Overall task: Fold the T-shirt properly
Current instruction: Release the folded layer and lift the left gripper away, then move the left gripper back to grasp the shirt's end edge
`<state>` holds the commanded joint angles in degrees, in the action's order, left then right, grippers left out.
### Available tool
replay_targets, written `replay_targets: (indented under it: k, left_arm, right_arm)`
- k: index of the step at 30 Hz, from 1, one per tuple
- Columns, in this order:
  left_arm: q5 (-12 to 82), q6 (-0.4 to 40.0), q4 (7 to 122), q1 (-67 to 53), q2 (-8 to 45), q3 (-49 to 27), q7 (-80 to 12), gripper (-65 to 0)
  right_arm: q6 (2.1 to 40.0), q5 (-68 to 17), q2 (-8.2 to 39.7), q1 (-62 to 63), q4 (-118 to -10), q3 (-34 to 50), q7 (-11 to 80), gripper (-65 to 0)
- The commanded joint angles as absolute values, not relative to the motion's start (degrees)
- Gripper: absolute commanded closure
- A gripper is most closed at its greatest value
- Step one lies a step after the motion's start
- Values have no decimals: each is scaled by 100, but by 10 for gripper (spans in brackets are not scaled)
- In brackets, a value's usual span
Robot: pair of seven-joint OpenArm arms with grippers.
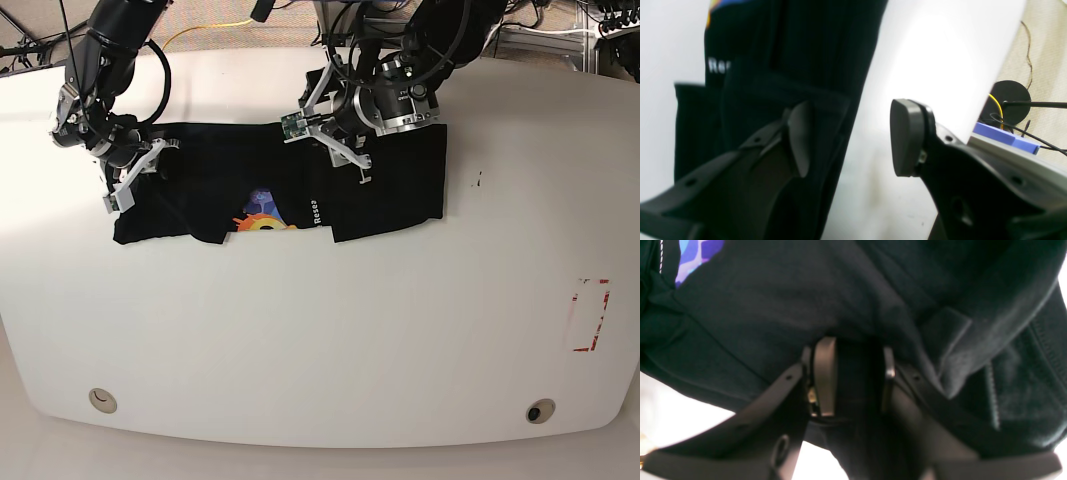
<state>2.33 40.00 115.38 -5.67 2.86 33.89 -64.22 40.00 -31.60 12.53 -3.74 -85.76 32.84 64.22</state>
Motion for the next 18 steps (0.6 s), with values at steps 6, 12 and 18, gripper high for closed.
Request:
replay_targets:
  k: [6, 12, 18]
  left_arm:
    - [233, 4000, 11530, -462, 119, 2738, -6387, -160]
    - [233, 4000, 11486, -435, -154, 1376, -6369, -39]
    - [215, 4000, 11354, -435, -321, 198, -6000, -7]
  right_arm:
    - [4000, -3169, 1262, -382, -8576, 3301, 6422, -166]
    - [4000, -3169, 1262, -382, -8576, 3301, 6413, -166]
    - [4000, -3169, 1262, -382, -8576, 3301, 6413, -166]
